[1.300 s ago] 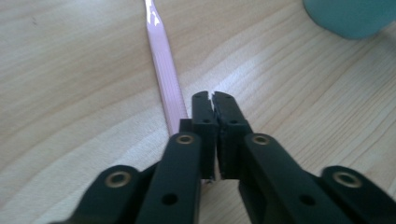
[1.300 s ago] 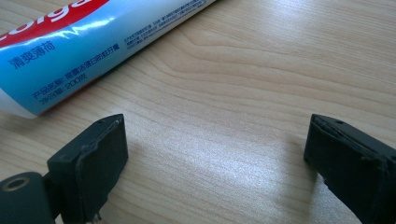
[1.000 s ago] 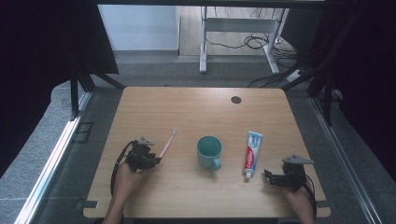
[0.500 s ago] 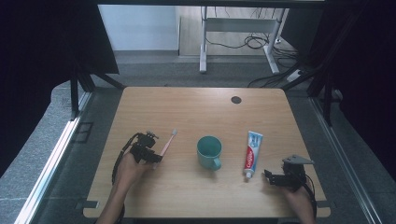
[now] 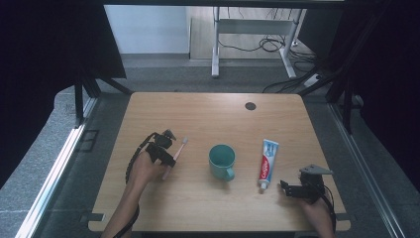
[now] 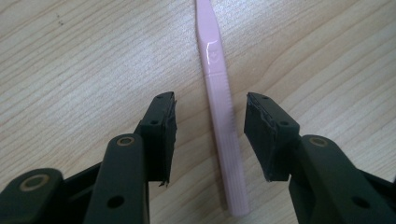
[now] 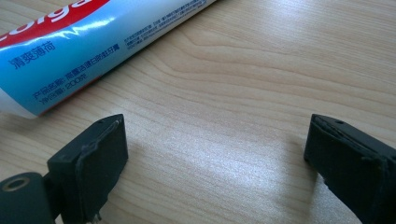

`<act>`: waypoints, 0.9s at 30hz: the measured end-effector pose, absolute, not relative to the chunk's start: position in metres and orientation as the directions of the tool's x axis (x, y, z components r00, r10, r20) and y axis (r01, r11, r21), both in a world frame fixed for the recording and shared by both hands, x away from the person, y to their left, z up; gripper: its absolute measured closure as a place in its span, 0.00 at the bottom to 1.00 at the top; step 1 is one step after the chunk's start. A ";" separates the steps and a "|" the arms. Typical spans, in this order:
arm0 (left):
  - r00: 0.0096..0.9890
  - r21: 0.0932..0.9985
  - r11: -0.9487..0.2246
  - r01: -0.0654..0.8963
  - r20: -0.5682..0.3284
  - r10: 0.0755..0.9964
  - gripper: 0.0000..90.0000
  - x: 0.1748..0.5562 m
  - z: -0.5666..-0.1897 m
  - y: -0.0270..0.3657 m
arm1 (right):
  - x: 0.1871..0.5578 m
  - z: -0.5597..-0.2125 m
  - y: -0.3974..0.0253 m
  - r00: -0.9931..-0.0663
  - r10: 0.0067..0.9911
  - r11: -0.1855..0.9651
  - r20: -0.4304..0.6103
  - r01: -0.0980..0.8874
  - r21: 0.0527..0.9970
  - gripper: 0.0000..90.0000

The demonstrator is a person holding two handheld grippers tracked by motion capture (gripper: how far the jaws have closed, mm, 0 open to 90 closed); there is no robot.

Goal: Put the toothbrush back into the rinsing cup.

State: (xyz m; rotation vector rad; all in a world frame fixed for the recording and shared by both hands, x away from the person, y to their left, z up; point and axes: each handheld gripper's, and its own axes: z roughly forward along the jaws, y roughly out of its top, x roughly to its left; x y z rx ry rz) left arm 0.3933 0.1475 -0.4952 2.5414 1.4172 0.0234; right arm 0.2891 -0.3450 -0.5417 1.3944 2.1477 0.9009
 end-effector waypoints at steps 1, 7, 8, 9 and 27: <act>0.529 0.201 -0.505 0.840 -0.093 0.843 0.59 0.395 -0.495 0.146 | 0.289 -0.542 -0.345 -0.406 0.914 0.286 -0.002 0.639 0.714 0.06; 0.530 0.154 -0.515 0.843 -0.081 0.844 0.62 0.406 -0.497 0.136 | 0.289 -0.542 -0.345 -0.406 0.914 0.285 -0.002 0.639 0.714 0.06; 0.531 0.149 -0.516 0.843 -0.079 0.844 0.63 0.407 -0.498 0.134 | 0.289 -0.542 -0.345 -0.406 0.914 0.285 -0.002 0.639 0.714 0.06; 0.533 0.144 -0.519 0.842 -0.076 0.843 0.64 0.408 -0.498 0.133 | 0.289 -0.542 -0.345 -0.406 0.914 0.286 -0.002 0.639 0.714 0.06; 0.522 0.068 -0.519 0.852 -0.042 0.852 0.77 0.417 -0.500 0.122 | 0.289 -0.542 -0.345 -0.409 0.912 0.288 -0.002 0.638 0.714 0.06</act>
